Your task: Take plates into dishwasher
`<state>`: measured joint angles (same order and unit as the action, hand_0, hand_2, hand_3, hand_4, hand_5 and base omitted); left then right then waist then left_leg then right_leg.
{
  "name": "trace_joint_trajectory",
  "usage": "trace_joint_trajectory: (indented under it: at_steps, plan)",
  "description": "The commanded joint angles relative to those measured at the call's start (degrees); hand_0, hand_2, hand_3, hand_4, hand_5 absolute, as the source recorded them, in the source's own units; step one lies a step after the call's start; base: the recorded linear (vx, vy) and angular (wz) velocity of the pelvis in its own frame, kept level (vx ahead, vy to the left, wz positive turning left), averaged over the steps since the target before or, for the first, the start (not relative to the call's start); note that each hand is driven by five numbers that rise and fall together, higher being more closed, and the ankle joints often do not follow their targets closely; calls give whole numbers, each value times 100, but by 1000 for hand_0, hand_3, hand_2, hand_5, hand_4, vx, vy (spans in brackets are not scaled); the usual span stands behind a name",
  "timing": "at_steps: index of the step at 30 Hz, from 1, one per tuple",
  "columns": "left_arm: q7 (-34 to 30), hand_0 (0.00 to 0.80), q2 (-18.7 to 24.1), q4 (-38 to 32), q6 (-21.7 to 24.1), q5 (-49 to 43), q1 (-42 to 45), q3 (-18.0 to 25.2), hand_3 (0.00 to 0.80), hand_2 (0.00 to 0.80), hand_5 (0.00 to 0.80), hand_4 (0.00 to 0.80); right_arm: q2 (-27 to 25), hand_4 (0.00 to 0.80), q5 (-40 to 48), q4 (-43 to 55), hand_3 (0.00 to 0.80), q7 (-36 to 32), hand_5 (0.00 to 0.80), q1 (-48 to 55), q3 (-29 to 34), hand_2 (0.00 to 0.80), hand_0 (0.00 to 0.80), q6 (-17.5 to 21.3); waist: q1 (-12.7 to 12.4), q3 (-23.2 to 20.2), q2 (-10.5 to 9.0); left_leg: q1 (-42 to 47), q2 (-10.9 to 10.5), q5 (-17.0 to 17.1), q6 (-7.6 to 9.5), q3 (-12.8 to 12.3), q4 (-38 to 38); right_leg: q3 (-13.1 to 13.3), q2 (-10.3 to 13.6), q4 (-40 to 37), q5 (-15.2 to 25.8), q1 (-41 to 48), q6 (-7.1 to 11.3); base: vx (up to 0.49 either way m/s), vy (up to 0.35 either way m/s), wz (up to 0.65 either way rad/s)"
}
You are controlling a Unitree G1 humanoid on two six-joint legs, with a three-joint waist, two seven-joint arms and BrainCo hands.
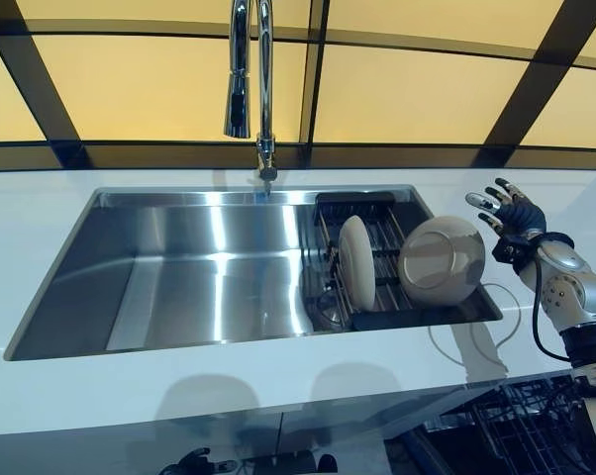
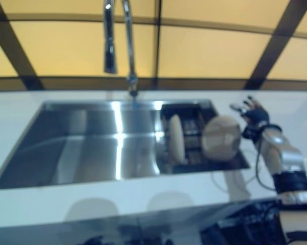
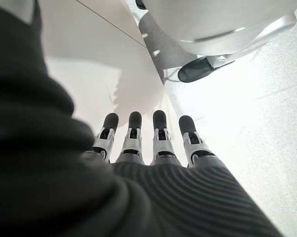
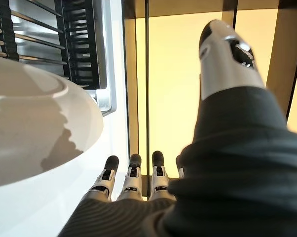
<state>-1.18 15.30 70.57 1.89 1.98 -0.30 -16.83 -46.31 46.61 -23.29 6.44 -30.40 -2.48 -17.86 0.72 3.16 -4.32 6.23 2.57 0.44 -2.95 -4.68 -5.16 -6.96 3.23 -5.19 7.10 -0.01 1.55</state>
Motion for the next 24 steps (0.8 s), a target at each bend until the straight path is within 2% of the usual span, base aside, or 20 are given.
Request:
trace_joint_trajectory:
  at_steps: [1,12,24]
  plan:
    - [-28,0,229,316,90,122,-337,-255,0,0,0,0,-293,0,-151,-310,0,-5,0,-736,242,0,0,141,-7,-53,-209,-160,-219,-78,253,-66,16,52,229,113,-304,370,325,0,0,0]
    - [-33,0,280,252,94,81,-294,-238,0,0,0,0,-581,0,-323,-591,0,-669,0,-720,79,0,0,-246,-13,-12,-250,-153,-219,-79,271,-91,16,61,216,162,-326,362,325,0,0,0]
    - [-32,0,329,225,150,28,-255,-180,0,0,0,0,-630,0,-260,-535,0,-1324,0,-495,-4,0,0,-537,17,20,-282,-131,-213,-80,277,-135,16,55,178,217,-376,363,298,0,0,0]
